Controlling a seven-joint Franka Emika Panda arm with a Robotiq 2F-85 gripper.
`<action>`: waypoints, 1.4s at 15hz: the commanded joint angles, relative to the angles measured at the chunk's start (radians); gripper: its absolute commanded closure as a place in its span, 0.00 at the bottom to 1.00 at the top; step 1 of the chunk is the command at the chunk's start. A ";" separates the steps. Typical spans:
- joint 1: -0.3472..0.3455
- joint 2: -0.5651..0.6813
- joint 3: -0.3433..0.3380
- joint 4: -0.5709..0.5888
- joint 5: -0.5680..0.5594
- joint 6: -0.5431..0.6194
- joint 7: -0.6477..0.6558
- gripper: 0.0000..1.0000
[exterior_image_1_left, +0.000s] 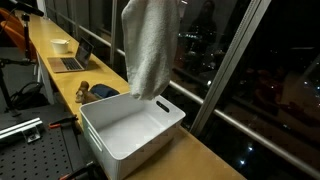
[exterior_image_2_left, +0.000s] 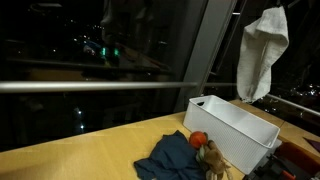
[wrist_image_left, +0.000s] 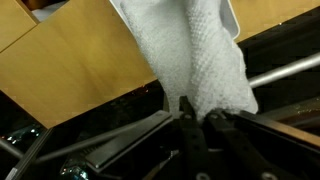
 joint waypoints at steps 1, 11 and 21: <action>-0.016 0.077 -0.024 0.096 0.017 -0.031 -0.041 0.99; -0.053 0.172 -0.057 -0.071 0.110 0.057 -0.073 0.99; -0.045 0.173 -0.057 -0.194 0.111 0.104 -0.063 0.41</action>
